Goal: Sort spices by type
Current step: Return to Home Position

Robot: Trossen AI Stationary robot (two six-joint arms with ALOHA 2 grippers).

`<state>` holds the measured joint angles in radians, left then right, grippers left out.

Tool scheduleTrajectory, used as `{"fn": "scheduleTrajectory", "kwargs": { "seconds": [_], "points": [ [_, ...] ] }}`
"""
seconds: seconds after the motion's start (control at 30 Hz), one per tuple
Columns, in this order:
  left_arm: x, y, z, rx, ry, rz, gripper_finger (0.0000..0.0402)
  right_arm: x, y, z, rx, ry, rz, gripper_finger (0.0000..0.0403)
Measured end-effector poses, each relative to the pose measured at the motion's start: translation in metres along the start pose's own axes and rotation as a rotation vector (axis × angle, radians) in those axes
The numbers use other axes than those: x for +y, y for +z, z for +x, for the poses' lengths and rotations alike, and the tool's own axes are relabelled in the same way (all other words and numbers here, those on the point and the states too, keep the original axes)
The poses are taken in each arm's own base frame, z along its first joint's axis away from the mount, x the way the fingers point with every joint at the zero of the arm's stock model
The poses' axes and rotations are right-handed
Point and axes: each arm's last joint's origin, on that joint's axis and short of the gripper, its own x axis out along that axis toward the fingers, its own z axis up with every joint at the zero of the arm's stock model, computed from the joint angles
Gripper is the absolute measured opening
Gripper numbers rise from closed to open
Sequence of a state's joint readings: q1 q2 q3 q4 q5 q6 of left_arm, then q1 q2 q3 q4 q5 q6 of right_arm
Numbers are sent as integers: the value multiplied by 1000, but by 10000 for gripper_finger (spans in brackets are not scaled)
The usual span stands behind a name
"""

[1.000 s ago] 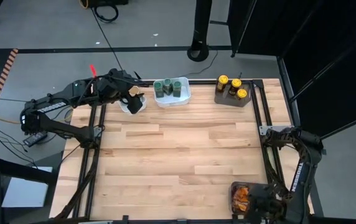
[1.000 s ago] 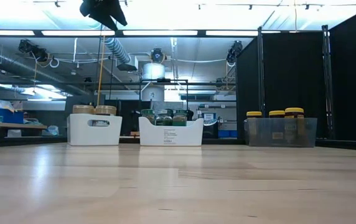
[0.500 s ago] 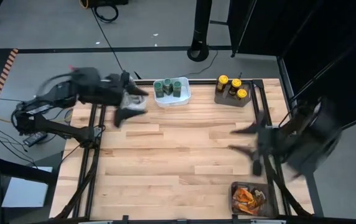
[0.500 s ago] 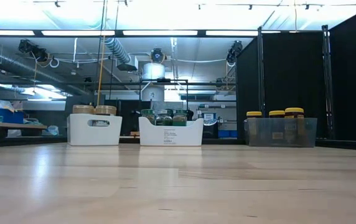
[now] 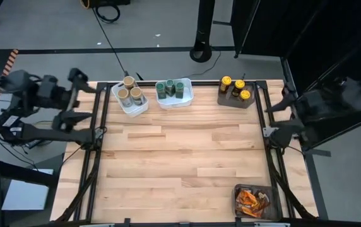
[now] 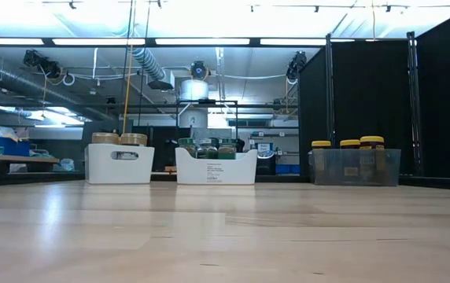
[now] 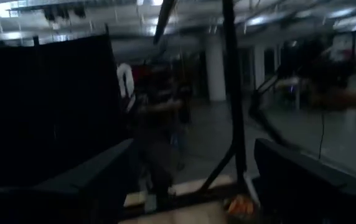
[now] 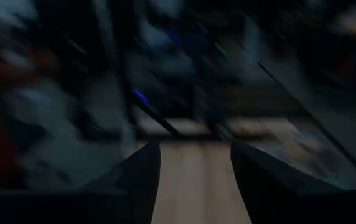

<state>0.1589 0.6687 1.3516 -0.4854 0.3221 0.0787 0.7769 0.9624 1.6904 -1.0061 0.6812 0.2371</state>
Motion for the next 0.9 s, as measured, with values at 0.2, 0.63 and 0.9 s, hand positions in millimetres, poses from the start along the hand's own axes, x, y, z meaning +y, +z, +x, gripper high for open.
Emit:
{"fn": "scheduleTrajectory", "kwargs": {
  "seconds": [0.2,0.63,0.9],
  "points": [
    [-13,-17,-18,-129,-198,-72,333,-18,-59,-12,-336,241,83,202],
    [-21,-124,-13,-105,-261,-284,332,-35,-185,-6,-615,503,161,202],
    [-31,-161,-12,-221,-552,-304,332,-39,-210,-5,-557,553,176,202]
  ]
}}
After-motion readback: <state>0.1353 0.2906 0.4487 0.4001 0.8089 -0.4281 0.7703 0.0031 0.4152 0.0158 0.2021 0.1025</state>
